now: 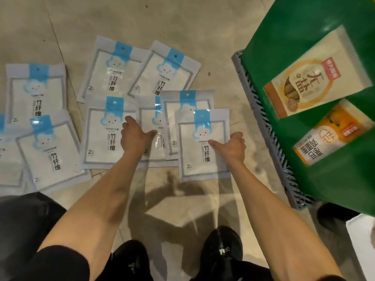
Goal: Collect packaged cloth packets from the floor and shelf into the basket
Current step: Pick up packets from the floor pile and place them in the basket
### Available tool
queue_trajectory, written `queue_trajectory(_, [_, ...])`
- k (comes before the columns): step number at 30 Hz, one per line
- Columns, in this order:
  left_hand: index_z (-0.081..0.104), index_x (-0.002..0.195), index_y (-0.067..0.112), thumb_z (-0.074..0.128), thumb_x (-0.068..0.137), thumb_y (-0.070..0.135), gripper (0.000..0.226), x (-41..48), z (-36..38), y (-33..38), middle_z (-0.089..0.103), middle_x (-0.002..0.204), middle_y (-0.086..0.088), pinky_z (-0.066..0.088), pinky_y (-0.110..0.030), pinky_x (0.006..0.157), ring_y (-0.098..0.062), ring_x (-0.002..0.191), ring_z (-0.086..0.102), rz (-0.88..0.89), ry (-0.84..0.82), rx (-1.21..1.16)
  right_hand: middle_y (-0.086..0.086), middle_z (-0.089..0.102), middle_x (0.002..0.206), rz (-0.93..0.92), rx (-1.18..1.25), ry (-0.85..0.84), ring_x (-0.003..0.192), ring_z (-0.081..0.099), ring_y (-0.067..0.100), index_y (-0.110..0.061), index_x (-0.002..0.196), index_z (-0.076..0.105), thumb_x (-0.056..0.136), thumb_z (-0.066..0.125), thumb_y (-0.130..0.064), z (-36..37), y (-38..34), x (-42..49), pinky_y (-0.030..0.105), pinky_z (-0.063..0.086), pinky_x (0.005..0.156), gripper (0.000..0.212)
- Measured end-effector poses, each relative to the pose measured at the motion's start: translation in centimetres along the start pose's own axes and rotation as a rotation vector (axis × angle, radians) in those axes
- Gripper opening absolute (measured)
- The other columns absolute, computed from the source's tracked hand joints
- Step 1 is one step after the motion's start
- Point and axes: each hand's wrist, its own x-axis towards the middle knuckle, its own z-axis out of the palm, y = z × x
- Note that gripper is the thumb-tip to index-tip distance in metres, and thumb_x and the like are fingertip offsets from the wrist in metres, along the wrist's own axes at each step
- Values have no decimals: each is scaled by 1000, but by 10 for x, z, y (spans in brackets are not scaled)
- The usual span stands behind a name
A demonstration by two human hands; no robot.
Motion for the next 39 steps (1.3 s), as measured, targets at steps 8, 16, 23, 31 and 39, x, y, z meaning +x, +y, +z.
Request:
queue_trajectory(8, [55,103,8,82,80,36,45,-2,-4,-1,61,101,-9,50,-39,73,-30,96,62,-54,-19,-187,6,68,107,59,229,-56,95,66,26,-9,104,63,66,89,-40,1,1,2,42,57,84,55])
queue_trajectory(16, [65,115,13,78,86,13,32,-47,-66,-3,71,101,-4,54,-26,71,-11,81,67,-117,-148,-649,1,74,91,0,533,-245,75,70,9,-10,100,68,75,86,-9,-44,-21,-58,14,52,56,31])
queue_trajectory(23, [70,93,17,78,87,19,11,-141,-213,6,72,86,-3,58,-25,66,-13,73,71,-148,-211,-618,5,75,102,13,592,-329,79,73,7,-8,115,68,80,81,-11,-152,-80,-183,19,56,61,37])
queue_trajectory(31, [67,119,13,80,75,35,51,-266,-394,34,74,116,-4,54,-38,95,-22,110,69,-223,-541,-836,1,75,102,1,615,-339,87,74,13,-14,116,68,80,83,-17,-292,-150,-325,28,60,68,39])
queue_trajectory(39, [66,122,10,74,79,25,46,-380,-519,84,72,120,-10,57,-40,94,-27,113,69,-175,-529,-1016,0,77,104,-53,648,-374,93,74,19,-15,118,69,82,80,-19,-432,-192,-443,40,61,80,37])
